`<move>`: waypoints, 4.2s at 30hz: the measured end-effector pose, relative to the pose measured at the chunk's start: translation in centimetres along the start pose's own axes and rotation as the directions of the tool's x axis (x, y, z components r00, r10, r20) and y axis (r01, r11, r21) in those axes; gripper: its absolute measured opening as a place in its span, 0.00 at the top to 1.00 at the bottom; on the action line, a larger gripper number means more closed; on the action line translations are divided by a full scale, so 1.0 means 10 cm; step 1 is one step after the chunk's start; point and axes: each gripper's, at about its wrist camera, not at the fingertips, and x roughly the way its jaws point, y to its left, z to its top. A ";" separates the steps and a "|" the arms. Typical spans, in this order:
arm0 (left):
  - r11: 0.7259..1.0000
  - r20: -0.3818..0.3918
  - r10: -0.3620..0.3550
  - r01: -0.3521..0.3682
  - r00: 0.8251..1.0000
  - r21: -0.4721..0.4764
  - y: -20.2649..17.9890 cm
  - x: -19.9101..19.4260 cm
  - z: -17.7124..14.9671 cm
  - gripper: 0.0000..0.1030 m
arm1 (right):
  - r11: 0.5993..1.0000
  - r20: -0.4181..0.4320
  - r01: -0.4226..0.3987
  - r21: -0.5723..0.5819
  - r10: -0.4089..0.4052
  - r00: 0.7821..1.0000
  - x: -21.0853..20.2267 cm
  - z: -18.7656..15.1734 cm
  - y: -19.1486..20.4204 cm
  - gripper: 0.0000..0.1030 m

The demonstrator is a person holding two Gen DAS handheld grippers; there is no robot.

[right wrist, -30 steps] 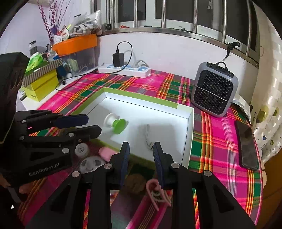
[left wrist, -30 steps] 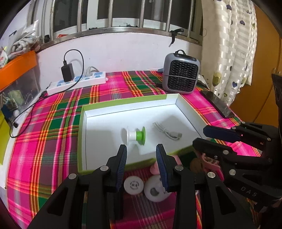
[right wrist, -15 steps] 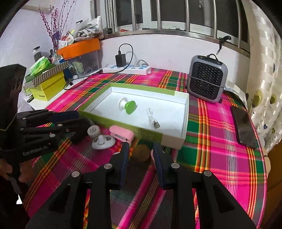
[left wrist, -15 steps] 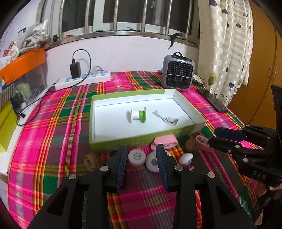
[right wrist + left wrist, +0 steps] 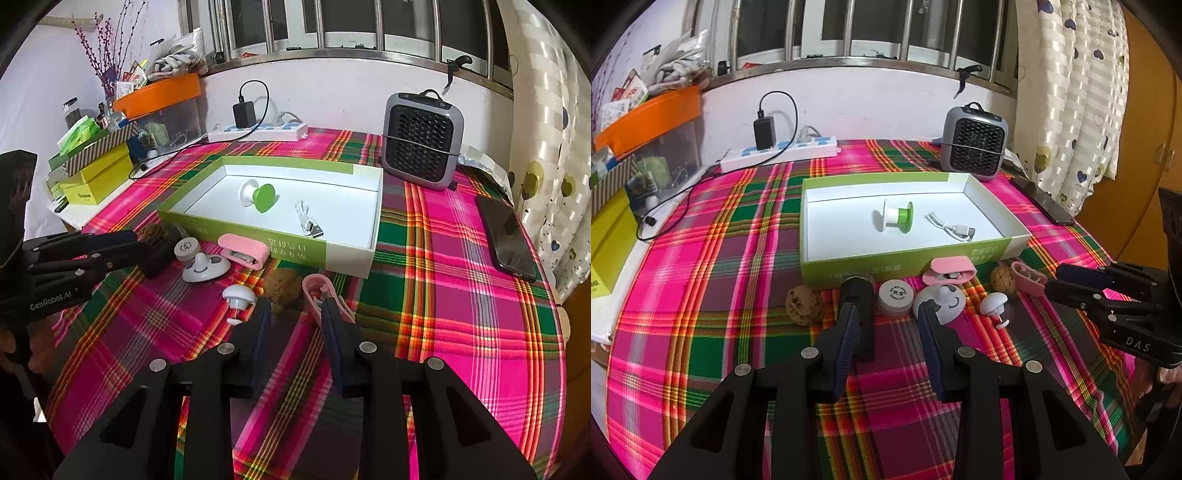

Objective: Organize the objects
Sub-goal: 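Grasp the pink hook with the right gripper while the left gripper approaches the black cylinder, then grasp the black cylinder with the left gripper and lift it, then place the pink hook and black cylinder into the box, opening both grippers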

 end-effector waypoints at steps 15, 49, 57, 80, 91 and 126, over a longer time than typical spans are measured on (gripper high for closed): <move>1.000 -0.035 0.024 -0.024 0.999 -0.015 0.12 0.12 -0.03 0.68 | 1.000 -0.018 0.004 0.007 -0.004 1.000 0.10 0.01 -0.08 0.58; 0.999 -0.122 0.038 -0.037 0.992 0.009 0.14 0.51 -0.01 0.74 | 1.000 -0.094 0.004 -0.022 -0.006 0.996 0.43 0.10 -0.25 0.76; 0.999 -0.109 0.038 -0.040 0.993 -0.015 0.17 0.43 -0.02 0.76 | 1.000 -0.063 0.005 -0.022 -0.006 0.998 0.33 0.09 -0.23 0.76; 1.000 0.000 0.025 -0.025 1.000 0.019 -0.02 0.02 0.12 0.76 | 0.999 0.043 -0.013 -0.044 0.015 0.999 -0.03 0.19 0.00 0.76; 1.000 0.009 0.019 -0.019 1.000 0.023 -0.04 0.04 0.18 0.76 | 0.998 0.052 -0.018 -0.067 0.021 0.998 -0.02 0.26 0.07 0.76; 0.998 -0.024 0.051 -0.050 0.998 0.042 0.00 0.57 0.65 0.76 | 0.994 0.010 -0.041 -0.105 0.042 0.999 0.60 0.81 0.11 0.76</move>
